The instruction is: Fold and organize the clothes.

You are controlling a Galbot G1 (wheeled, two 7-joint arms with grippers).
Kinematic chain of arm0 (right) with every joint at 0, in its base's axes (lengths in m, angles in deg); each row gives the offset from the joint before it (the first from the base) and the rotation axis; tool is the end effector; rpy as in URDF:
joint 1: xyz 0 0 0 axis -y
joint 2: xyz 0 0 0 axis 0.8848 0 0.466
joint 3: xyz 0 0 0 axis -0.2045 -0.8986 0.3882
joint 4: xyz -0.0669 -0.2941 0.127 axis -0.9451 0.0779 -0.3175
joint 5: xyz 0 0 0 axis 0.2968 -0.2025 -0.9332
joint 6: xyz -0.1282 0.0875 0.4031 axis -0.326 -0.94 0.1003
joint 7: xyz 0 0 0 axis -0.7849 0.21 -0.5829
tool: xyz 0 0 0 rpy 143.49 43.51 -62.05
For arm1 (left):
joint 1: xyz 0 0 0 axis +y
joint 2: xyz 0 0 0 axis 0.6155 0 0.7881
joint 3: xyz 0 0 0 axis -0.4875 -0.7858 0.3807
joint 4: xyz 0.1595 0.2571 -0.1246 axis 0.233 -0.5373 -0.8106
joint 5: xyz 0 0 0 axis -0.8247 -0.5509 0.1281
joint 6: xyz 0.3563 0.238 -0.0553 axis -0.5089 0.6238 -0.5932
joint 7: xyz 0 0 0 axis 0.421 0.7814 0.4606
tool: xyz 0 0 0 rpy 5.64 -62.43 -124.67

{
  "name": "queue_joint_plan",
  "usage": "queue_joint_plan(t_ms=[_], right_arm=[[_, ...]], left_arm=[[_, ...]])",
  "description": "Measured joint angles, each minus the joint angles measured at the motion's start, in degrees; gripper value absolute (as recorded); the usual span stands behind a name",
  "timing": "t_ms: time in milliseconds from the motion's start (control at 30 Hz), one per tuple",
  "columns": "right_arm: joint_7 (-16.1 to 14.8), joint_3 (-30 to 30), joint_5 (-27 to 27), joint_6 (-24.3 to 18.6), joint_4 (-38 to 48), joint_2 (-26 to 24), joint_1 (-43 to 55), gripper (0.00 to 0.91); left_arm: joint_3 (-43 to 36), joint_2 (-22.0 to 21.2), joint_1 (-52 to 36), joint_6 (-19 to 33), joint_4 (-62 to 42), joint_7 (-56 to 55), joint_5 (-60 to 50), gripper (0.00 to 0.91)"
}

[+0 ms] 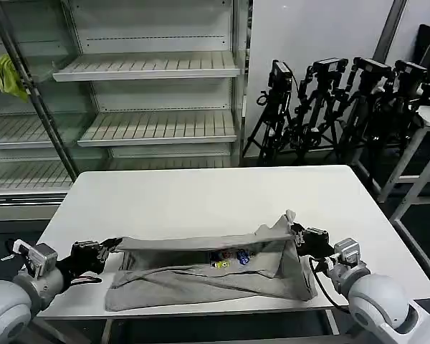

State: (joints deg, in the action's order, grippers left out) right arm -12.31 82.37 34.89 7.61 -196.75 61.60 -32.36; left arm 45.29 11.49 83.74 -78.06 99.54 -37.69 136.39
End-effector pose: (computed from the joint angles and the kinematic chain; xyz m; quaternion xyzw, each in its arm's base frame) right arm 0.3401 -0.0206 -0.1825 0.1780 -0.9641 0.1160 0.1594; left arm 0.3090 0.0991 -0.1284 -0.2001 -0.9332 -0.1662 0.2481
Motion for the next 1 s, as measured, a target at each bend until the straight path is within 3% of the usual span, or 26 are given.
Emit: queue_joint_plan(t_ms=[733,767,800,1000], right_arm=[[0.0,-1.2,2.2,0.8,-1.1,-1.8,-2.9,0.0],[0.1,-1.2,2.4,0.9,-1.1,-1.8,-3.2,0.04],[0.2,-1.1,2.6,1.1,-1.1,-1.8,-3.5,0.907],[0.5,-0.1,3.8,1.6,-1.2,-2.3,-5.2,0.907]], left_arm=[[2.7,-1.7,7.8,-0.8,1.2,-0.4,-2.5,0.06],[2.6,-1.9,7.8,-0.8,1.1,-0.5,-2.7,0.282],[2.3,-2.0,7.9,-0.8,1.0,-0.6,-2.9,0.907],[1.1,-3.0,8.3,-0.8,1.2,-0.8,-4.2,0.907]])
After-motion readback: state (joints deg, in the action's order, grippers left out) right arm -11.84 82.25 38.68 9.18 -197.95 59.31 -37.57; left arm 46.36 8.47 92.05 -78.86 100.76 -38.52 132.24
